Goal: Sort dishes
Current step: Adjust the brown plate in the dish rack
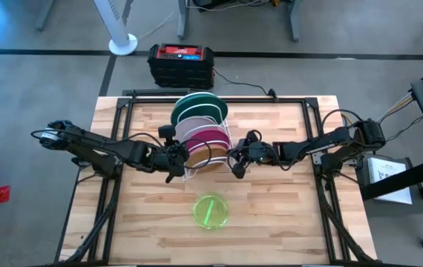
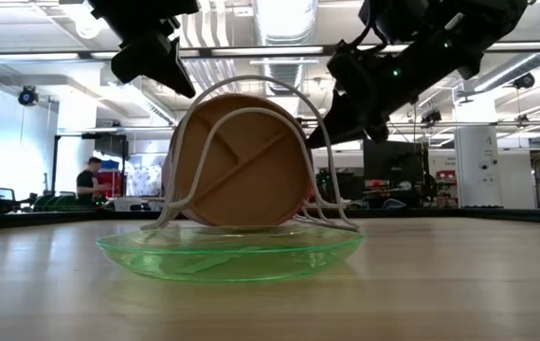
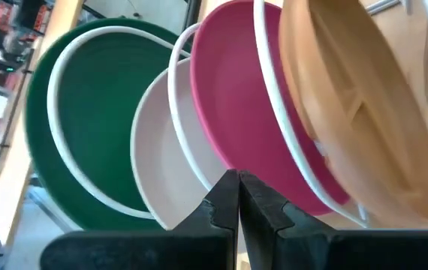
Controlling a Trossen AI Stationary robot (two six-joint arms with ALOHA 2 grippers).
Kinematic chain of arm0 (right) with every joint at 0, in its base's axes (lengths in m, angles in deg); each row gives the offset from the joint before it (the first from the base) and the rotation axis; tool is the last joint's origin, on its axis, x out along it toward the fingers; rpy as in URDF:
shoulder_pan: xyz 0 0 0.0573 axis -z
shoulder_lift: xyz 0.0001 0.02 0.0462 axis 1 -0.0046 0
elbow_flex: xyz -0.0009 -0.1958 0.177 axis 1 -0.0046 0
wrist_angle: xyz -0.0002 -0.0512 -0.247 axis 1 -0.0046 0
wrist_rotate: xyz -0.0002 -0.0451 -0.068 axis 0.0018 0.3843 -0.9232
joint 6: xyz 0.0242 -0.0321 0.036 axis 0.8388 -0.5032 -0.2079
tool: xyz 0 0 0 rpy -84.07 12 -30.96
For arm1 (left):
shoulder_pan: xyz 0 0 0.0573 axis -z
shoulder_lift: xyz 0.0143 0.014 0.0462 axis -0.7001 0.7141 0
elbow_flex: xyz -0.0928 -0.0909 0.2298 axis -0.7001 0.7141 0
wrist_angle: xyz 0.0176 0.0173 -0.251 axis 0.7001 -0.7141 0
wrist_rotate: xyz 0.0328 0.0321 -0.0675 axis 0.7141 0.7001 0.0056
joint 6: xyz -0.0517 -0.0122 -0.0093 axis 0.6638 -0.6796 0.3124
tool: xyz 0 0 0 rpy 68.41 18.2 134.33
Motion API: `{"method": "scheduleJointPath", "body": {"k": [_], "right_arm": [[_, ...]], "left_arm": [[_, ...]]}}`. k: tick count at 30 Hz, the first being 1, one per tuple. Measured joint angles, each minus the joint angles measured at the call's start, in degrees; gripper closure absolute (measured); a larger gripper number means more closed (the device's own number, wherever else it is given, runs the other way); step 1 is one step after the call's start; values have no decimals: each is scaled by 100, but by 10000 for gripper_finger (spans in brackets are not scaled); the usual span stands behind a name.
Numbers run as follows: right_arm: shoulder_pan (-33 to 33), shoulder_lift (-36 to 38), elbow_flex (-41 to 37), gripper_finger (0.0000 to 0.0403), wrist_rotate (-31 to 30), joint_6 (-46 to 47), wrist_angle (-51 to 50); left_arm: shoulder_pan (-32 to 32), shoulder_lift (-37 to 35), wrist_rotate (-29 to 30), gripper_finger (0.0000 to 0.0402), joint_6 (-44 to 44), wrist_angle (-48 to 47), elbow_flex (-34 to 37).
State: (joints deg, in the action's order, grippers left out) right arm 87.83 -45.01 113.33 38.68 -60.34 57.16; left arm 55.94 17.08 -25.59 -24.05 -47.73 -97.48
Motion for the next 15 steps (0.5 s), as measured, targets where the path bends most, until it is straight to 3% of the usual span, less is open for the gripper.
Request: {"method": "scheduleJointPath", "body": {"k": [5, 15], "right_arm": [[0, 10, 0, 365, -24, 284, -210], [-28, 17, 0, 333, -43, 528, -308]], "left_arm": [[20, 0, 391, 401, -32, 2, -3], [64, 0, 404, 401, -72, 22, -15]]}}
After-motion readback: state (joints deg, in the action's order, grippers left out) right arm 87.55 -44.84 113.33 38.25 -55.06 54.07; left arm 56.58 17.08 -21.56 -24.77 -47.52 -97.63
